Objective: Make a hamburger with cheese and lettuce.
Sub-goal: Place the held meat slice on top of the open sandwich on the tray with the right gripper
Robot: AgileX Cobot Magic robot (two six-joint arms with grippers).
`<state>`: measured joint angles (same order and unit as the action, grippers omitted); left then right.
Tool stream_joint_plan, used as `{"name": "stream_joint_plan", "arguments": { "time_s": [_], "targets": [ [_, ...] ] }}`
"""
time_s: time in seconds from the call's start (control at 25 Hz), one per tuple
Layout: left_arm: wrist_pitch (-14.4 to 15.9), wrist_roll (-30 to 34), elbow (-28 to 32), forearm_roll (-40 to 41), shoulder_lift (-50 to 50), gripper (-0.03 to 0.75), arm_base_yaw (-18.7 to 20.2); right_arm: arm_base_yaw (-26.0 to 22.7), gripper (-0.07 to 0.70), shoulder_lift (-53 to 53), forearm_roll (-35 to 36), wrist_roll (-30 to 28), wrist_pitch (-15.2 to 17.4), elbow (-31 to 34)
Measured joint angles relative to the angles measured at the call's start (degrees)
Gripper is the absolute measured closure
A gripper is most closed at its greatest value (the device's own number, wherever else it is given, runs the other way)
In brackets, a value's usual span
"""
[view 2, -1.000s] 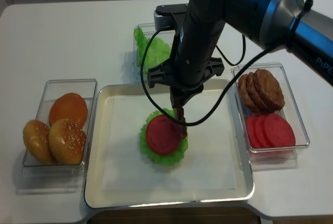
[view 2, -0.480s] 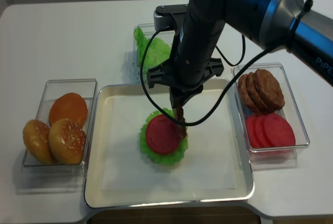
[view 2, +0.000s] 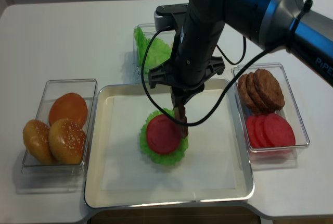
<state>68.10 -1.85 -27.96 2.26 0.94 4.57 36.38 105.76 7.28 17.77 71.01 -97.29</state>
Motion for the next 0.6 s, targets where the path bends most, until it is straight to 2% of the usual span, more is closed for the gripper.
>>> {"name": "stream_joint_plan", "arguments": {
  "time_s": [0.6],
  "targets": [
    [0.00, 0.00, 0.00, 0.00, 0.00, 0.373, 0.00, 0.00, 0.505, 0.00, -2.04, 0.00, 0.10, -1.51]
  ]
}}
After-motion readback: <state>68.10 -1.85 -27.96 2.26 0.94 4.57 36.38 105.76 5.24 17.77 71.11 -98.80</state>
